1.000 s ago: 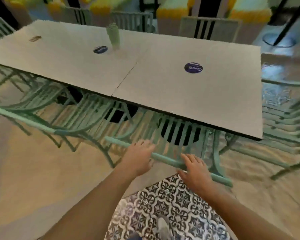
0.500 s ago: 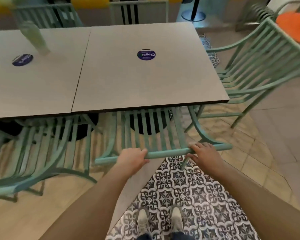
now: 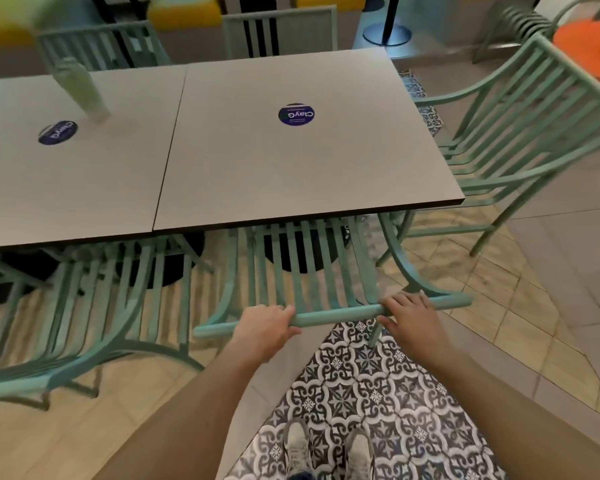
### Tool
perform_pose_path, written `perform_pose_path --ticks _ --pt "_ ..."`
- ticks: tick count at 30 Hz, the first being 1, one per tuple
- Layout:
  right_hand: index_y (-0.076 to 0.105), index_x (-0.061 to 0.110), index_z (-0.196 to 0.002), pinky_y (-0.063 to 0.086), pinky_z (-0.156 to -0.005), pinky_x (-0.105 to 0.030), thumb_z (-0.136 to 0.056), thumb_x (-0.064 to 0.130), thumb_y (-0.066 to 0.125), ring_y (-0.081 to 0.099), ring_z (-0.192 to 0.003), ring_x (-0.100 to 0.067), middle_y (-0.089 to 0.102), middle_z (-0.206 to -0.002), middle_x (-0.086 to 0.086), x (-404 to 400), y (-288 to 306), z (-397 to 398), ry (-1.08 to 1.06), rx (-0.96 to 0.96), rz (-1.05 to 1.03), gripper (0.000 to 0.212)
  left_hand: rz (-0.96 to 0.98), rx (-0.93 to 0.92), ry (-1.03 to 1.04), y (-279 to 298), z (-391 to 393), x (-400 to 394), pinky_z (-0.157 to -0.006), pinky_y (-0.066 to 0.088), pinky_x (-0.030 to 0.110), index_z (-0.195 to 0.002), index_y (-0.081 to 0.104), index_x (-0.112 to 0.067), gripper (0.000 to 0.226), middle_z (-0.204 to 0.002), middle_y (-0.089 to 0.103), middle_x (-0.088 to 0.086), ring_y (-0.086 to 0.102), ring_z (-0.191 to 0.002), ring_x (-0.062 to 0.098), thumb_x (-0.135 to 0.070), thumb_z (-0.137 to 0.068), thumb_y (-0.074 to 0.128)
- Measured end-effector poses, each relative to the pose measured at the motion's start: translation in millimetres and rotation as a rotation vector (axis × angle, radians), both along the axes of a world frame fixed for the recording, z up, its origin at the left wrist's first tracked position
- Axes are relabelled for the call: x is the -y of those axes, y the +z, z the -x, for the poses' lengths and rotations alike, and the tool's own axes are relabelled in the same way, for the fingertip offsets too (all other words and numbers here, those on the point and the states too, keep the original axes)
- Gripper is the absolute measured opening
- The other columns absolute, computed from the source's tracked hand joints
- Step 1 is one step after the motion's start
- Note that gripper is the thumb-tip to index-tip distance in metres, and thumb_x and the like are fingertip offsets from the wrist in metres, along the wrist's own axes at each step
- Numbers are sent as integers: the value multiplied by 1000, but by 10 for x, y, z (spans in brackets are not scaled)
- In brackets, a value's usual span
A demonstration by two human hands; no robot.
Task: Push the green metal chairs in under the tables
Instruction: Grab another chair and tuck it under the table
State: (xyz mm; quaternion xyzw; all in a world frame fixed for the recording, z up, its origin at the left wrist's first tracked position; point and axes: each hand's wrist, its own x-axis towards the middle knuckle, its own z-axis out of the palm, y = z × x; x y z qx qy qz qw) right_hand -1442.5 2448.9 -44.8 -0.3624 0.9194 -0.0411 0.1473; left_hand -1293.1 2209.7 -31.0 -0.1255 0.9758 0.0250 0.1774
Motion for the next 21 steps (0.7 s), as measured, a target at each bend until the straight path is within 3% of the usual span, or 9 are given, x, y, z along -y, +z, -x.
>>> perform_pose_path --ticks 6,8,10,12,14,16,17,19,21 --pt "48 32 -134 1 -120 -44 -90 58 45 20 -145 -18 36 -149 7 -1 -107 -61 -130 -1 47 51 -105 -54 120 -38 -73 67 -66 53 28 -92 48 -28 36 -81 57 -10 56 -69 8 -63 -92 40" --pt "48 28 -131 19 -117 -43 -83 58 57 27 -140 -20 34 -146 4 -51 -82 -86 -394 2 271 57 -158 -200 325 6 -201 157 -70 52 28 -93 53 -28 40 -83 57 -11 54 -73 7 -63 -92 35" --pt "43 17 -134 37 -107 -44 -80 54 62 38 -131 -26 38 -140 -4 -111 0 -31 -841 80 567 68 -71 -346 617 45 -466 351 -83 49 33 -110 58 -21 43 -101 59 -4 55 -91 12 -56 -95 37" --pt "32 15 -143 40 -105 -49 -85 45 64 42 -130 -34 37 -145 -12 -170 47 106 -1302 281 737 73 -109 -357 1040 2 -799 564 -90 47 43 -128 50 -10 52 -121 56 11 54 -108 26 -50 -97 41" --pt "34 12 -142 43 -100 -48 -92 34 61 49 -123 -35 46 -138 -15 -188 13 251 -1516 496 791 61 -493 -333 1430 -12 -927 551 -88 51 51 -132 45 -6 56 -118 57 19 60 -103 35 -51 -98 41" --pt "44 10 -131 49 -93 -44 -95 31 57 57 -106 -30 56 -120 -12 -179 -68 335 -1535 592 839 44 -1044 -448 1667 19 -807 396 -82 54 50 -121 48 -3 43 -103 61 24 64 -90 37 -41 -102 39" --pt "47 9 -127 50 -83 -40 -95 31 57 58 -93 -25 57 -109 -9 -186 -126 358 -1536 591 841 40 -1213 -538 1744 53 -715 334 -80 55 48 -120 48 -3 35 -99 60 26 63 -87 37 -33 -104 39" --pt "51 9 -122 43 -63 -32 -94 34 57 48 -70 -16 54 -93 -6 -215 -197 410 -1514 565 822 38 -1312 -662 1813 73 -569 314 -77 55 46 -124 43 -1 30 -95 57 26 62 -86 38 -23 -104 41" --pt "52 9 -119 45 -63 -34 -94 34 56 48 -71 -18 53 -88 -5 -236 -222 478 -1478 555 808 36 -1339 -689 1802 98 -496 357 -77 54 46 -128 41 2 34 -93 56 26 61 -87 39 -22 -104 41"
